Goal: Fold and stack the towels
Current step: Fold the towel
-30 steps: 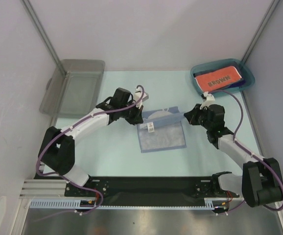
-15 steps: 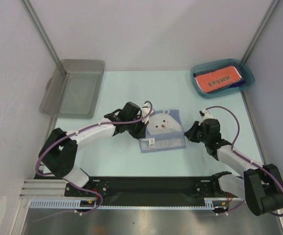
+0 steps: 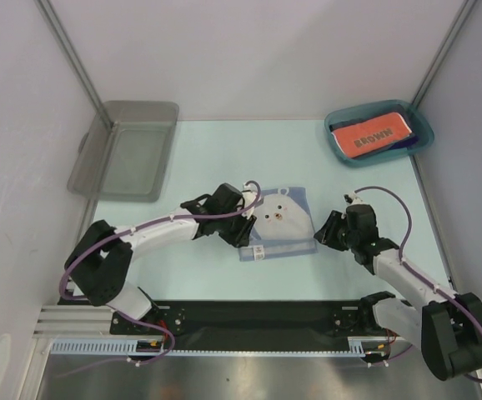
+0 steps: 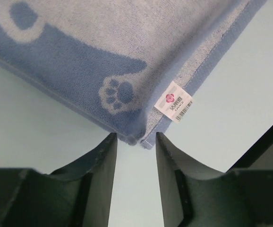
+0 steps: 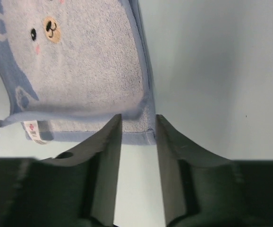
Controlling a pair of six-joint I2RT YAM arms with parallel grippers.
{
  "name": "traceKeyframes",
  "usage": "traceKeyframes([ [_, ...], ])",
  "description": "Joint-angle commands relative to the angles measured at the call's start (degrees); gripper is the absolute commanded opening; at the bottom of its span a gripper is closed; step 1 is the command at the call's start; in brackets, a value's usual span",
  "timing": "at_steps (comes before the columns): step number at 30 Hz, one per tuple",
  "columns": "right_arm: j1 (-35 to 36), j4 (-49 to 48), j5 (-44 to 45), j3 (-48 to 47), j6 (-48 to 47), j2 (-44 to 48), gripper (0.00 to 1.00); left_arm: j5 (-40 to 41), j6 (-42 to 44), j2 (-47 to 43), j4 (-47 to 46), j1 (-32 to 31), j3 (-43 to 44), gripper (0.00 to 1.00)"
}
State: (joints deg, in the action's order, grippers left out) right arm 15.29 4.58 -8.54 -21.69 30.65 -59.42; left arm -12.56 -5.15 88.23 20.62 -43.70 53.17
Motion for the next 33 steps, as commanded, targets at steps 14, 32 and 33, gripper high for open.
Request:
traceKeyframes([
  [14, 1.5, 2.81, 0.36, -8.72, -1.47, -13.17, 0.45, 9.66, -14.0, 1.77, 0.39, 2.92, 3.44, 0.46],
  [32, 10.46, 4.2, 7.04, -0.89, 9.87, -3.78, 0.4, 12.65, -17.87, 2.57, 4.87, 10.84, 4.06, 0.42],
  [33, 10.46, 4.56, 6.95, -1.16, 9.78, -3.34, 0.41, 10.38, -18.66, 1.61, 4.26, 10.31, 2.14, 0.43],
])
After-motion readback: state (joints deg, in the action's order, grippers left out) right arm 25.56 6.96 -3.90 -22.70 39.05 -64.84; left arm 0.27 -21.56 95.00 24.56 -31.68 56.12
